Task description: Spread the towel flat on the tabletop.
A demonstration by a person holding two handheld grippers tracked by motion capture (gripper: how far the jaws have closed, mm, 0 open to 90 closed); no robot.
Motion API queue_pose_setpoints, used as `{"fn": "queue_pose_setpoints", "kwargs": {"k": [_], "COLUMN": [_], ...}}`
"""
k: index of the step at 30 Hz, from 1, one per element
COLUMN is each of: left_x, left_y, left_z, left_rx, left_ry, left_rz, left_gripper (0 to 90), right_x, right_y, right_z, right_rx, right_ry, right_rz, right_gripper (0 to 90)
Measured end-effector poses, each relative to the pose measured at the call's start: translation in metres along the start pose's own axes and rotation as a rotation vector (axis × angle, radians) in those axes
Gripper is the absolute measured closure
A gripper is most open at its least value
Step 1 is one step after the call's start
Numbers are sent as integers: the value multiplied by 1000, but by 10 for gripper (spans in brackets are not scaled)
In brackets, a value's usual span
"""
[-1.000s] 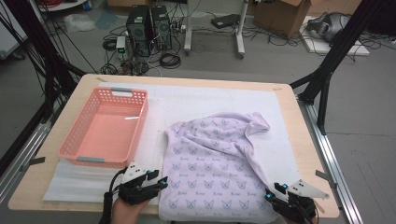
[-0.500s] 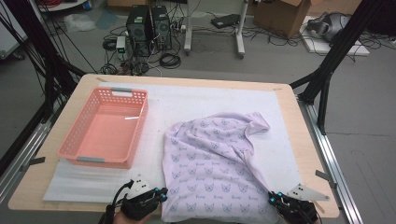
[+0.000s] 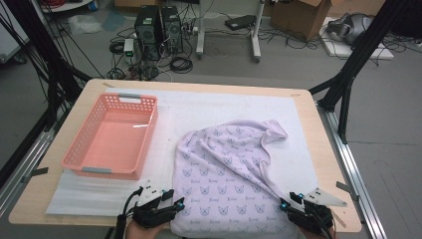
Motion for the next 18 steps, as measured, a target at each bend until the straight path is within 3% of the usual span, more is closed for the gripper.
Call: {"fn": "queue_pose_setpoints", "kwargs": {"k": [2,3,4,5,7,13,16,18], "left_x": [-1,-2,-4,-5,-7,-19,-21,-20], "left_y": [-1,-1,-2,-2,-4,-27,-31,-31], "left_z": [0,0,0,0,-1,-13,-17,-18], "left_rx": [12,26,36,33,24,-19,-45,-57], "left_ry": [47,69,88,76,57,44,26,39], "left_rz": [3,0,-10,-15,-13,30,28,3], "left_gripper": [545,626,714,756,857,868,862,822], "right_x": [0,-1,-1,-2,-2,-12,-17,-19], "right_y": [4,4,3,2,0,-15,-26,-27], "right_z": [0,-1,-2,-1,1,7,8,8], "right_rx": [-2,5,13,48,49,72,79,93], "right_ry": [-5,-2,-5,-5,-24,-51,-60,-58], "right_rz": [1,2,1,4,9,34,55,55], "right_gripper": [575,623,739,819,840,844,842,804]}}
Point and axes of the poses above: each handheld gripper's, and its own axes: y roughly forward along the jaws, x roughly out of its top, z roughly to its left, the point moved 2 cm from there along y, roughly forward along the jaws, and after that the axes turned 2 degrees about -x, right-handed, at the moved point
